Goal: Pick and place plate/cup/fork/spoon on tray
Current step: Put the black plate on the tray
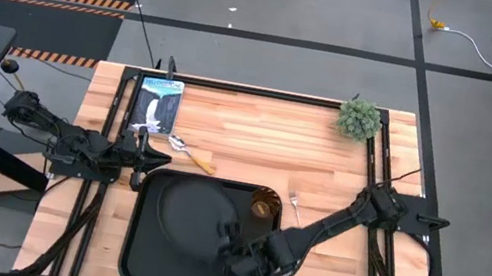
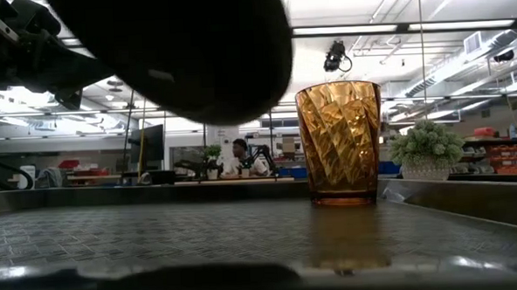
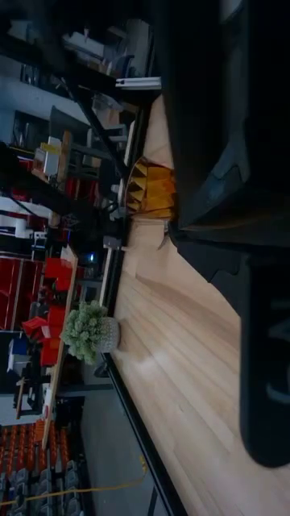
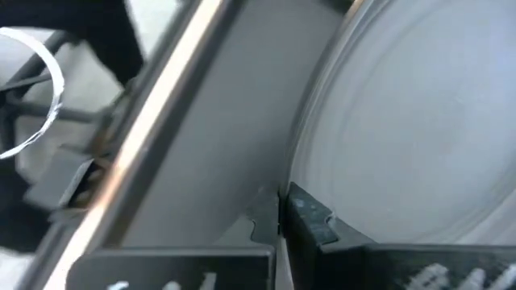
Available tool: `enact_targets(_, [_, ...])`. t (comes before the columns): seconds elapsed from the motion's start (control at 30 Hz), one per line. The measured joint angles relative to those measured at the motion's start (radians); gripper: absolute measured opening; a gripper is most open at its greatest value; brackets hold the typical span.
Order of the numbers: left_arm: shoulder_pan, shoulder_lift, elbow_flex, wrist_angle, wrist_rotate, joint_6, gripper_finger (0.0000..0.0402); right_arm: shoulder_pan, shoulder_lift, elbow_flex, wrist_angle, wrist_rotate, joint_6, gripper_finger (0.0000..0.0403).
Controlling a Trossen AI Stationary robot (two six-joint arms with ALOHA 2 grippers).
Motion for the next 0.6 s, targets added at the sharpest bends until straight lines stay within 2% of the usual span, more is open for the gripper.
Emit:
enact_targets(0.2, [0.000, 0.000, 0.000, 0.000, 0.000, 0.000, 0.0043, 0.048, 0.045, 0.000, -0.005, -0.077, 0.008, 0.0011])
enact_targets(0.6, [0.000, 0.000, 0.000, 0.001, 0.000, 0.000, 0.0043, 0.099, 0.089, -0.001, -0.159, -0.114, -0.006, 0.0016])
